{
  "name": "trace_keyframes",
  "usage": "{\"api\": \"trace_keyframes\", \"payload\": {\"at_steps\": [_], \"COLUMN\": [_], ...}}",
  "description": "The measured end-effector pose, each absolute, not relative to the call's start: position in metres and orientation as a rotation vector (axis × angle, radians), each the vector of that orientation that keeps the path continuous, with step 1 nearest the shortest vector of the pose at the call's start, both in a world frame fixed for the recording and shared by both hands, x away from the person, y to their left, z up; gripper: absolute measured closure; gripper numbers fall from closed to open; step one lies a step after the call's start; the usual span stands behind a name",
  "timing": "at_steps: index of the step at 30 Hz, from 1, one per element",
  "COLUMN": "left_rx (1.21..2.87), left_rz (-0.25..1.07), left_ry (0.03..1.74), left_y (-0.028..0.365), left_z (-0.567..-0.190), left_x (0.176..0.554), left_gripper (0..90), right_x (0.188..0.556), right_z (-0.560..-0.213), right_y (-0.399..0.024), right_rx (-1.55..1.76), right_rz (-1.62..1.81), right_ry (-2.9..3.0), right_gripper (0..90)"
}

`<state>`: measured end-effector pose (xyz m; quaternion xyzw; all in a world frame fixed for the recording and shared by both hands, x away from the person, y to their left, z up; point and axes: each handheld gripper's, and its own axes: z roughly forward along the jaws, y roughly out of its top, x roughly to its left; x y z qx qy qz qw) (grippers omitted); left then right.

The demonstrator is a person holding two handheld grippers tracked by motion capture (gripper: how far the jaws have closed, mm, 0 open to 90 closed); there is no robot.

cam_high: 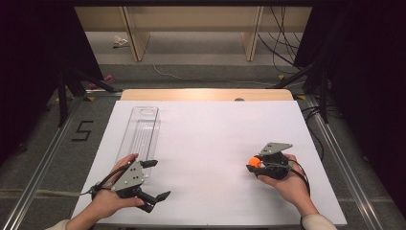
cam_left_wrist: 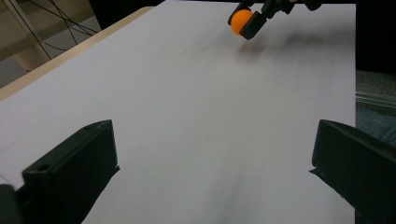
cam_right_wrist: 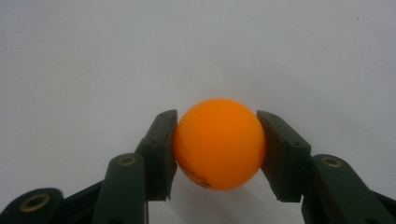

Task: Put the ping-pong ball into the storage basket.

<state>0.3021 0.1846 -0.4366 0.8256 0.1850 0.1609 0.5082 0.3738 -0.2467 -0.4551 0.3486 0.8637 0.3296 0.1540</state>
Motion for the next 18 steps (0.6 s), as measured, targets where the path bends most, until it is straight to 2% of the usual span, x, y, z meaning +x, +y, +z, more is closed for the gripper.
{"api": "trace_keyframes", "payload": {"at_steps": [18], "left_rx": [1.993], "left_rz": [0.386], "left_ry": [0.443], "left_y": [0.184], "left_z": [-0.437], "left_x": [0.302], "left_gripper": [0.0], "right_x": [0.375], "right_z": [-0.445], "right_y": [-0.238], "right_rx": [0.973], "right_rz": [1.031], "right_ry": [2.431], "right_gripper": [51.4]}}
